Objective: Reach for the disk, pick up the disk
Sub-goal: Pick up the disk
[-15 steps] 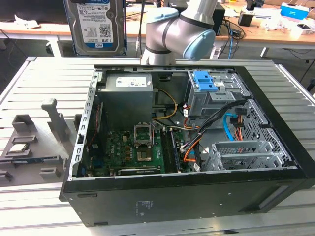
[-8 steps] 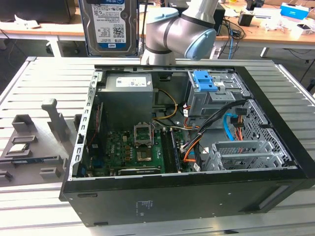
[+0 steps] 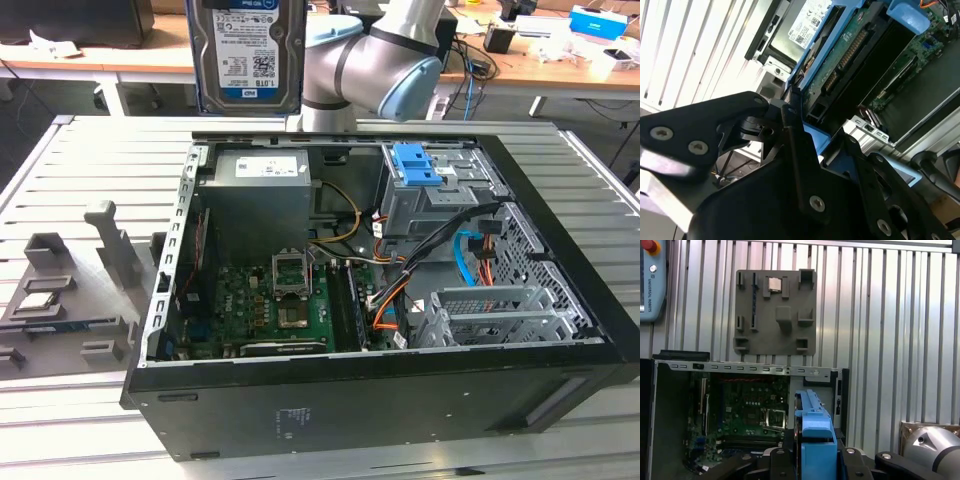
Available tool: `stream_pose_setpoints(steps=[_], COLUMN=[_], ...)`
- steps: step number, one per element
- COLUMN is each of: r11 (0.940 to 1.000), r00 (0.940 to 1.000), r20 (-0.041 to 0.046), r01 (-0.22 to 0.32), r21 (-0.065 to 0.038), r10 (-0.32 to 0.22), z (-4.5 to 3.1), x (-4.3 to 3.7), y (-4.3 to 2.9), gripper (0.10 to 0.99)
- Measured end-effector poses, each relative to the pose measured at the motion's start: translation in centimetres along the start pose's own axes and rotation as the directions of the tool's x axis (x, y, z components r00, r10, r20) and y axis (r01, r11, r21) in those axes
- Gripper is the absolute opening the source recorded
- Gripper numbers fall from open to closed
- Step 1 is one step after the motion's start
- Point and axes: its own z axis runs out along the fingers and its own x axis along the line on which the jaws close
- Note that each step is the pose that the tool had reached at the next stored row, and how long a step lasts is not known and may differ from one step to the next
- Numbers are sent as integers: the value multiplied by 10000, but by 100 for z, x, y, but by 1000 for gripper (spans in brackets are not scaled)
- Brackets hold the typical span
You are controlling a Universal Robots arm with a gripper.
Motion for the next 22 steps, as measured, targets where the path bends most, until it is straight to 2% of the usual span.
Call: stream_pose_setpoints(steps=[10,16,18,22], r11=[10000,10000,10000,10000], r00=[10000,10000,10000,10000], r20=[0,0,0,-1], r01=[1,0,1,2], r21=[-4,-4,-5,-6], r10=[-1,0,-1,-2], z=[-13,-19,-22,-26], x=[19,25,30,35], y=[-369,-509,-589,-697], gripper=[369,369,369,369])
